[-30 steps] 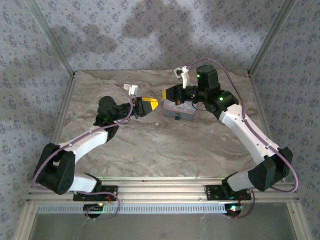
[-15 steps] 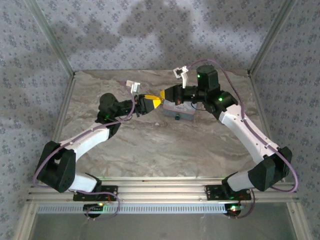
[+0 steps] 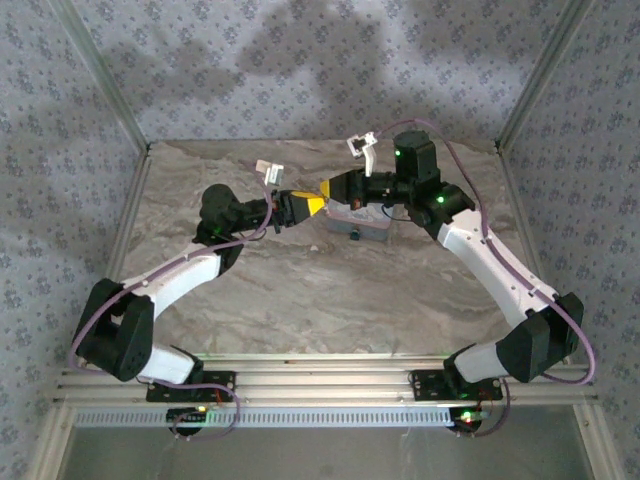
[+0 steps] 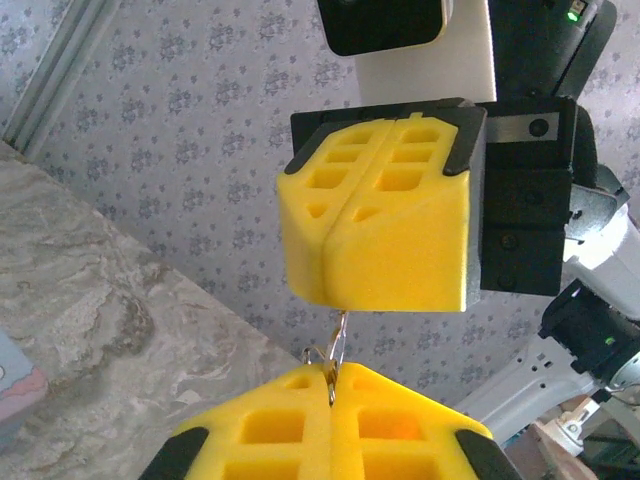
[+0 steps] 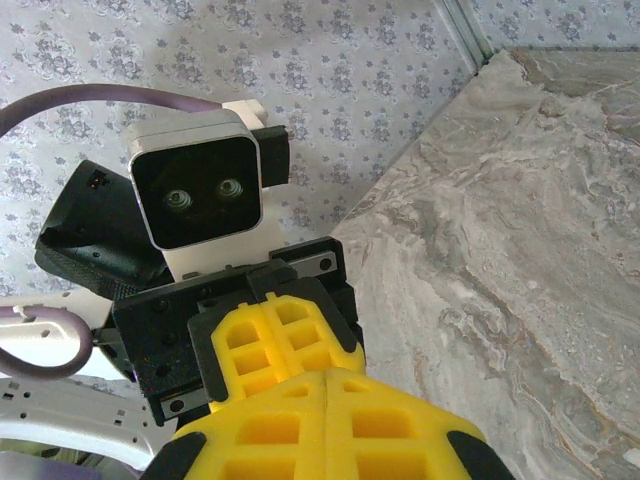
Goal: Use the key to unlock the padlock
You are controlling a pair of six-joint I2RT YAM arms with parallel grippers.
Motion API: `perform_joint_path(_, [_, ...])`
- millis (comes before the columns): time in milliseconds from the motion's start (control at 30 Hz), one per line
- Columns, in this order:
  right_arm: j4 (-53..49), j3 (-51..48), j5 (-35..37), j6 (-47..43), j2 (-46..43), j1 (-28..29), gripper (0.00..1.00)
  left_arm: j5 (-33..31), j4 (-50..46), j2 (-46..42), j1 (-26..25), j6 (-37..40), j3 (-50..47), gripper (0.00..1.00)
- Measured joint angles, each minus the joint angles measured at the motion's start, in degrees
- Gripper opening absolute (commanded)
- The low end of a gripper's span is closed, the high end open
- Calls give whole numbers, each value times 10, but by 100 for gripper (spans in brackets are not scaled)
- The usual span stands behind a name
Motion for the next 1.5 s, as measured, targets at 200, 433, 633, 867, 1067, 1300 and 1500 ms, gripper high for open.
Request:
perform_joint_path(200, [0,-2,1,6,0,0,32,-1,-13,-3,0,15,0,0])
perform_joint_path(433, [-1,-16,21,22,-19,-14,54,-17,-101,-28,0,76,0,0])
perform_joint_path(633, [-34,-29,114,34,-74,-58,54,-47,-191,-59,1,135,0,0])
perform_joint_path(867, [-80,-111,305,82,-96,-34,51,-101,-283,-64,24,170,-2,0])
perform_joint_path(1067, [-122,-165,472,145,-1,71,47,-146,-319,-70,63,170,-54,0])
perform_joint_path(1300, [-120,-144,586,207,140,134,46,-162,-365,-80,73,170,-95,0])
perform_joint_path(1500, [-103,-121,625,232,216,124,43,-161,-385,-94,73,170,-110,0])
